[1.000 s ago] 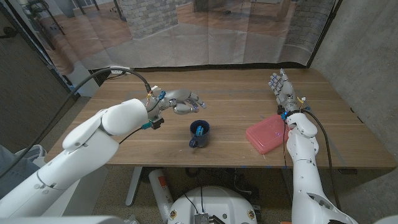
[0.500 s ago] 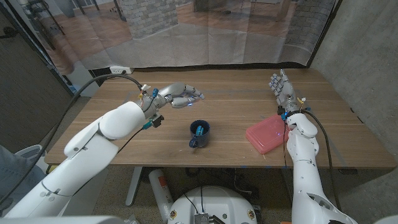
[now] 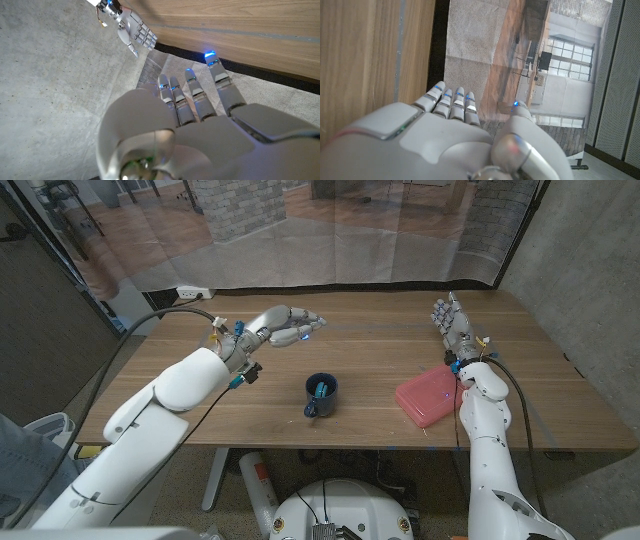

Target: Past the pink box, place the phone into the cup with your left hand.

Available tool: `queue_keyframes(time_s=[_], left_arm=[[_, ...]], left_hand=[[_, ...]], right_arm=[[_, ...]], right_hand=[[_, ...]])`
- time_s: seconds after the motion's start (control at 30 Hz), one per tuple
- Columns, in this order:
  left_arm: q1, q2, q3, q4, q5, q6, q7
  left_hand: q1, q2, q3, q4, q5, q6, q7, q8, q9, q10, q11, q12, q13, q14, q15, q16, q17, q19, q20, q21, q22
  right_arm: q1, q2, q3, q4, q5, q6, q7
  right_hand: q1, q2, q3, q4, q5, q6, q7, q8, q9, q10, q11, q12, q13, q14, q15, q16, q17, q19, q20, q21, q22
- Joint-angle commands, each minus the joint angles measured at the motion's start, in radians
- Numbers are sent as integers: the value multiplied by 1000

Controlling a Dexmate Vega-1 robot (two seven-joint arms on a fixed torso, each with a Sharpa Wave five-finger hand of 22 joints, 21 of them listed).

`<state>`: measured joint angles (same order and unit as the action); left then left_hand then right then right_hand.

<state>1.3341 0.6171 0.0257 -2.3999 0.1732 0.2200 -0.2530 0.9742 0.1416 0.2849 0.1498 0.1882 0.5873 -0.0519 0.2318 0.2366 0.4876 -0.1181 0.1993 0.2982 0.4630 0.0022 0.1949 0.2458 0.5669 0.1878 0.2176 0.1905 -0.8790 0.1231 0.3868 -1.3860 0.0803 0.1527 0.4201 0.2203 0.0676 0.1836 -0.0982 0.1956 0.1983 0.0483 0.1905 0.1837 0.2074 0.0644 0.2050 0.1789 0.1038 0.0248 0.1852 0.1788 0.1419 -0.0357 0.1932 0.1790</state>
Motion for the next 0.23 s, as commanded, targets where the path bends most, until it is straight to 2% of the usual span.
queue_keyframes(time_s=[0.03,0.23], left_arm=[[11,-35,-28,28,-46,-38,-1],[7,-25,-32,31,-37,-36,-5]], left_hand=[[-47,-13,-18,21,-9,-11,0,-7,1,-12,5,-2,-1,-13,-2,-1,-2,-14,2,-7,-1],[-87,-22,-37,28,-14,-13,-1,-8,0,-18,5,-2,-4,-22,2,-1,-5,-21,5,-9,-1]], right_arm=[[-3,6,-7,-6,-8,1,-11],[-6,10,-13,-15,-11,1,-17]], right_hand=[[7,1,4,-3,2,14,0,9,5,8,-3,8,4,6,-7,2,3,3,-11,9,6],[8,1,4,-3,2,15,-2,9,5,10,1,8,4,7,-5,1,2,3,-12,9,6]])
